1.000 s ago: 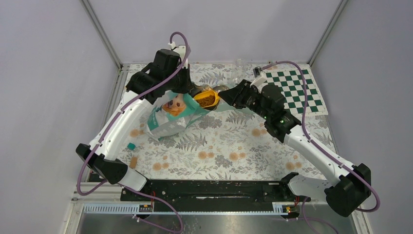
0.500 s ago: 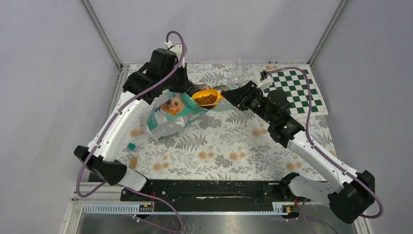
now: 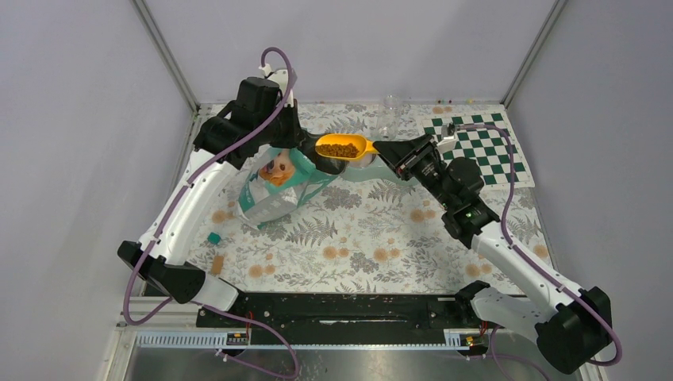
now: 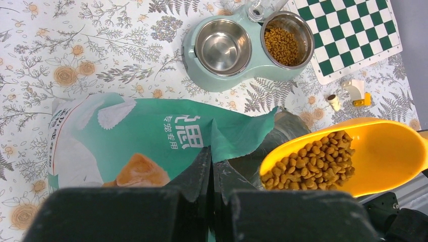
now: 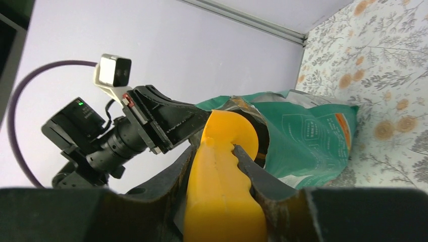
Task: Serve the pet food
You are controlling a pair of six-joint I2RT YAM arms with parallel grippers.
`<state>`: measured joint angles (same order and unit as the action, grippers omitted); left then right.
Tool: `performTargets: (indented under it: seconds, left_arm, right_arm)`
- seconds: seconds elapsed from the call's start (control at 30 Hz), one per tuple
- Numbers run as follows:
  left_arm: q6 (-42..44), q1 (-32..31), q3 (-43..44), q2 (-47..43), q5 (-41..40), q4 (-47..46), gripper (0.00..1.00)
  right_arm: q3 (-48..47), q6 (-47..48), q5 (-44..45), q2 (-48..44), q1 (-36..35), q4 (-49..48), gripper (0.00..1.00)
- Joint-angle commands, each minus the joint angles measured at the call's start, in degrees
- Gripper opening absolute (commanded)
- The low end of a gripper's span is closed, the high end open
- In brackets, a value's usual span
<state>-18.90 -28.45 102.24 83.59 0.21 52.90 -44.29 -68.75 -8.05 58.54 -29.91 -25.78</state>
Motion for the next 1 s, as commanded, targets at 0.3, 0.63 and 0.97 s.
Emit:
performTargets:
  seconds: [0.3, 0.63, 0.97]
  left_arm:
    - [-2.54, 2.71, -0.52, -4.79, 0.25, -9.87, 0.00]
    - [-2.79, 4.64, -2.32, -5.36, 0.21, -10.28, 0.00]
    - [-2.81, 5.93, -3.82, -5.94, 0.99, -10.27, 0.00]
  right_arm:
    - [7.64, -13.90, 1.77, -0.39, 4.40, -23.19, 0.00]
    - [14.53, -15.90, 5.48, 0.58, 11.15, -26.81, 0.00]
    - [13.40, -6.42, 6.17, 7.84, 13.98, -20.14, 0.00]
